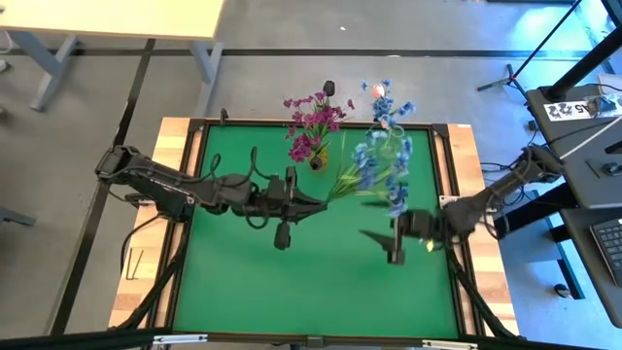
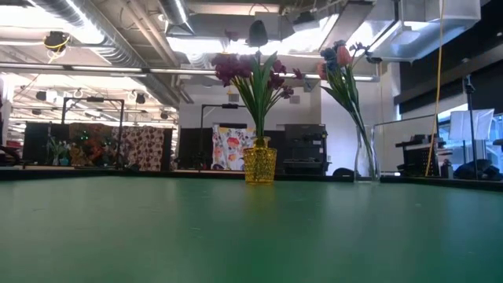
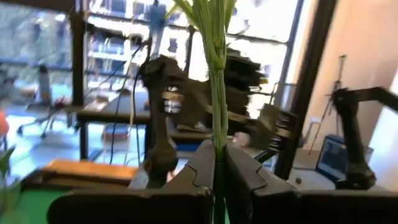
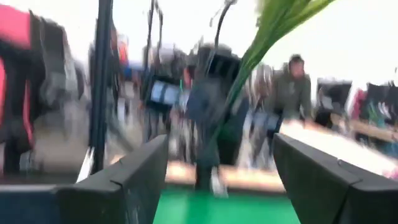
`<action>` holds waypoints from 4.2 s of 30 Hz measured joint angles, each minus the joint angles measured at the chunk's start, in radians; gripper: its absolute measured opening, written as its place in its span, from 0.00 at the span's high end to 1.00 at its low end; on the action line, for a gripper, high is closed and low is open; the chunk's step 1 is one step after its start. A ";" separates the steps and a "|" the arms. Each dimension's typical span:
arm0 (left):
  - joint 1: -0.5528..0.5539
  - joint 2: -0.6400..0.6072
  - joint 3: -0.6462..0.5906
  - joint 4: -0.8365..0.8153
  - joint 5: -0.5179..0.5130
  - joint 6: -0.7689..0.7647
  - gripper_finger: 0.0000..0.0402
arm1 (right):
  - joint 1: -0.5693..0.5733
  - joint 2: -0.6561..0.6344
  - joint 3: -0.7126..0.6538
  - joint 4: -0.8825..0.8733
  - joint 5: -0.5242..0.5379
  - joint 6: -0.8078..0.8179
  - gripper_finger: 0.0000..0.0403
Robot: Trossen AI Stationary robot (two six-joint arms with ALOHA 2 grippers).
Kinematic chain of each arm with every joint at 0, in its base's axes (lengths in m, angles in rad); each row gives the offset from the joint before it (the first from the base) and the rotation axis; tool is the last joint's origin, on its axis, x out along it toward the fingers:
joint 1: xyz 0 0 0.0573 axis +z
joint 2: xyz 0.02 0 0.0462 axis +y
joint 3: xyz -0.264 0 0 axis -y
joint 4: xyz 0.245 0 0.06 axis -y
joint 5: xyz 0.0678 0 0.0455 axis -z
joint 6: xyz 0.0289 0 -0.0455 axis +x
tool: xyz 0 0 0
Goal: Sort flowers into vase by color
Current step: Put the blue flowers into the transparent vase
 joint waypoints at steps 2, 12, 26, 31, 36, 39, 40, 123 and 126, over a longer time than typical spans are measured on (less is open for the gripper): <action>-0.002 0.000 0.000 0.024 0.005 0.026 0.97 | -0.065 -0.001 -0.032 0.161 -0.122 -0.034 0.29; 0.030 0.030 0.000 0.175 0.084 0.041 0.98 | -0.325 0.009 -0.048 0.295 -0.476 0.150 0.29; 0.100 0.154 0.000 0.363 0.209 -0.051 0.98 | -0.402 0.029 -0.048 0.317 -0.536 0.245 0.29; 0.104 0.209 0.035 0.380 0.214 -0.056 0.97 | -0.433 0.043 -0.048 0.312 -0.544 0.283 0.29; 0.106 0.261 0.095 0.368 0.226 -0.040 0.97 | -0.445 0.061 -0.048 0.314 -0.572 0.312 0.29; 0.109 0.263 0.104 0.353 0.232 -0.037 0.97 | -0.444 0.062 -0.048 0.317 -0.572 0.312 0.29; 0.111 0.263 0.104 0.347 0.233 -0.037 0.97 | -0.444 0.062 -0.048 0.317 -0.571 0.312 0.30; 0.007 -0.257 0.103 -0.409 -0.240 0.155 0.66 | -0.461 -0.487 -0.047 -0.636 0.424 0.091 0.93; 0.007 -0.258 0.103 -0.411 -0.240 0.155 0.66 | -0.522 -0.462 -0.047 -0.640 0.411 0.089 0.93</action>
